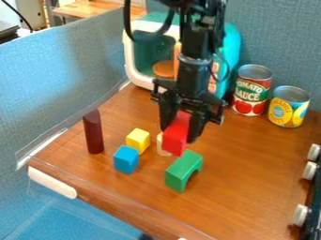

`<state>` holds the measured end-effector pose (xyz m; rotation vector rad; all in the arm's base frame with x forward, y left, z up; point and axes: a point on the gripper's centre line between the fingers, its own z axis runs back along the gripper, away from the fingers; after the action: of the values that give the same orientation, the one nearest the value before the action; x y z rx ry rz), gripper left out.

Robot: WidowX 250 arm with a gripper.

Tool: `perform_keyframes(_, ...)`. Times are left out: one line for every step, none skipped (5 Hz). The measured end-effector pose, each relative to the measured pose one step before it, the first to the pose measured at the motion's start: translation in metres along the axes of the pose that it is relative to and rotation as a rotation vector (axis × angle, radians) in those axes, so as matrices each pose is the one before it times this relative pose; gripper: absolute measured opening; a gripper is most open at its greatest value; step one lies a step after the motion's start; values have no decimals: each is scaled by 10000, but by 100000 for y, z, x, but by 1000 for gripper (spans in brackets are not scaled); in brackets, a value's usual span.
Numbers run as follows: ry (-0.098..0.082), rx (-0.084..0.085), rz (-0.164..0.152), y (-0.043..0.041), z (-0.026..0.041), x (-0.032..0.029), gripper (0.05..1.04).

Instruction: Put the red arch on top of the green arch

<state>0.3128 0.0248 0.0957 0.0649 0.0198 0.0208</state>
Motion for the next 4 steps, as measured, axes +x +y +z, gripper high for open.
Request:
perform_keyframes(273, -366, -47, -667, -1544, 172, 590)
perform_keyframes(164, -204, -119, -283, -580, -6, 590)
perform_keyframes(-19, -87, -117, 16, -439, 216, 590)
perform_keyframes(352, -30, -139, 232, -939, -153, 590)
